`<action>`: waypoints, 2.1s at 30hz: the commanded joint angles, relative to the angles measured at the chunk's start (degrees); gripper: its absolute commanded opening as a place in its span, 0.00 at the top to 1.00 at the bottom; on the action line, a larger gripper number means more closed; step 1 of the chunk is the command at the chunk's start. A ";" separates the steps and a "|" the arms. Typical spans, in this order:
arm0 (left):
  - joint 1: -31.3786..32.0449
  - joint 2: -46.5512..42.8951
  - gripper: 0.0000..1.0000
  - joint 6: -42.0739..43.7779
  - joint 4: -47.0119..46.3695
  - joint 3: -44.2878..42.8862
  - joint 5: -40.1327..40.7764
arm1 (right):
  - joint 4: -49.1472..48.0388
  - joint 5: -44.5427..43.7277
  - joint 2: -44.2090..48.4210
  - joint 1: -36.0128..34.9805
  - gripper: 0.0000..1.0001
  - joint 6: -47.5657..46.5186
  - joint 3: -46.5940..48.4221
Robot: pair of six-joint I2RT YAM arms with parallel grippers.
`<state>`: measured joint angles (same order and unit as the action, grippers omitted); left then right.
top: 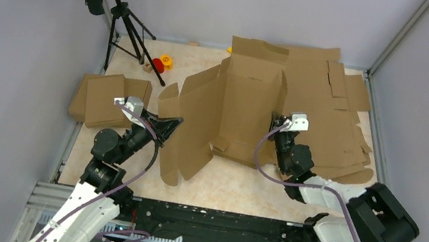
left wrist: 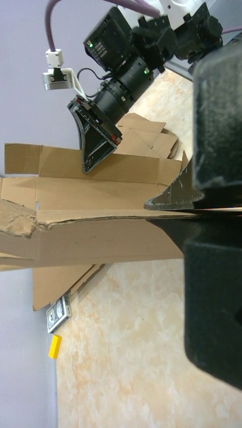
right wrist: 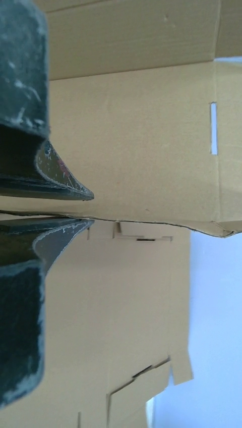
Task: Fold the paper box
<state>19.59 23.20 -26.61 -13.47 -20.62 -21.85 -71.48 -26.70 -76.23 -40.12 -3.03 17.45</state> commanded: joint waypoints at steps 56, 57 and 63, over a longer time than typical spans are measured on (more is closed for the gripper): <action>1.76 -3.36 1.00 0.70 1.07 2.42 2.41 | 70.99 2.44 -2.86 0.83 0.64 37.82 25.98; 1.76 -3.67 1.00 0.84 1.47 2.45 2.56 | 71.27 1.69 -2.41 0.87 0.60 37.13 25.24; 1.84 -5.18 1.00 1.25 2.38 2.93 3.15 | 76.54 2.12 -0.25 0.83 0.55 34.36 22.61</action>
<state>20.84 19.09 -25.08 -12.38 -18.74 -18.04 2.09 -24.18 -78.74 -38.50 34.15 41.30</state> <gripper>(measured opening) 0.004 0.421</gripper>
